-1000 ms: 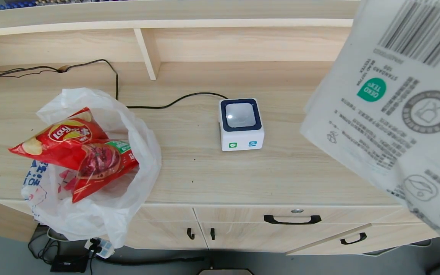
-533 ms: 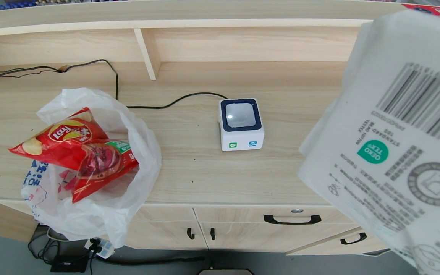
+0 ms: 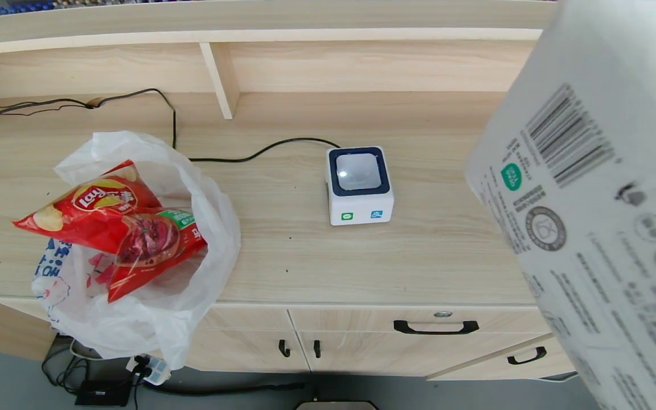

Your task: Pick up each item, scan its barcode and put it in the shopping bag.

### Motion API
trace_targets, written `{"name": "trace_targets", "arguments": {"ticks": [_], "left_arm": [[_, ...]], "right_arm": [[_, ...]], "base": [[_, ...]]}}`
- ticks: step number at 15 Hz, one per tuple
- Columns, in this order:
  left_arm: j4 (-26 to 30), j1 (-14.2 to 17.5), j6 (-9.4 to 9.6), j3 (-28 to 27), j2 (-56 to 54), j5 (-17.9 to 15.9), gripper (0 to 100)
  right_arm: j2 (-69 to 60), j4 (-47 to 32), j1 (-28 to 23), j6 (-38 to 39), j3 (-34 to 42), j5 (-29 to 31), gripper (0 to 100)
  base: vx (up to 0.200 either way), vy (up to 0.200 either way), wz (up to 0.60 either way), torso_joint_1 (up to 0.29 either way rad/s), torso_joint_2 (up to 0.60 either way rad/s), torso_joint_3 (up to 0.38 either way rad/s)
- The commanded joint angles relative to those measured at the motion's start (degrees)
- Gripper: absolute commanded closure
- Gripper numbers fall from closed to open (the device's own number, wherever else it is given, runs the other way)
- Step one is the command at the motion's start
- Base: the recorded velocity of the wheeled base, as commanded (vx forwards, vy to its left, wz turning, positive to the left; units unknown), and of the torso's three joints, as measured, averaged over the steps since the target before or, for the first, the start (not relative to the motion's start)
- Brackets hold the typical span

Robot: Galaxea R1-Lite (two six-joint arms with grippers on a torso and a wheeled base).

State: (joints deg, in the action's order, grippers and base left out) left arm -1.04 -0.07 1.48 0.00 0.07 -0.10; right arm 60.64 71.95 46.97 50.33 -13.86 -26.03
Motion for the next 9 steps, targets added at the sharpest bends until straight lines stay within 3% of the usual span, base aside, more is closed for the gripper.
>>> {"name": "trace_targets", "arguments": {"ticks": [1, 2, 4, 7, 9], "left_arm": [[0.0, 0.0, 0.02, 0.0, 0.0, 0.0, 0], [0.0, 0.0, 0.02, 0.0, 0.0, 0.0, 0], [0.0, 0.0, 0.02, 0.0, 0.0, 0.0, 0], [-0.1, 0.0, 0.02, 0.0, 0.0, 0.0, 0], [0.0, 0.0, -0.07, 0.0, 0.0, 0.0, 0]], "right_arm": [[6.4, -5.2, -10.1, -16.7, -5.5, 0.1, 100], [5.8, -6.3, -10.2, -17.0, -6.1, 0.6, 100], [5.1, -14.4, -14.1, -25.2, -10.1, 4.7, 100], [10.8, -18.6, -26.4, -49.5, -19.2, 4.9, 100], [12.0, -18.7, -26.3, -60.1, -22.5, 9.9, 100]], "base": [[0.000, 0.000, 0.00, 0.000, 0.00, 0.000], [0.000, 0.000, 0.00, 0.000, 0.00, 0.000], [0.000, 0.000, 0.00, 0.000, 0.00, 0.000], [0.000, 0.000, 0.00, 0.000, 0.00, 0.000], [0.000, 0.000, 0.00, 0.000, 0.00, 0.000]]}}
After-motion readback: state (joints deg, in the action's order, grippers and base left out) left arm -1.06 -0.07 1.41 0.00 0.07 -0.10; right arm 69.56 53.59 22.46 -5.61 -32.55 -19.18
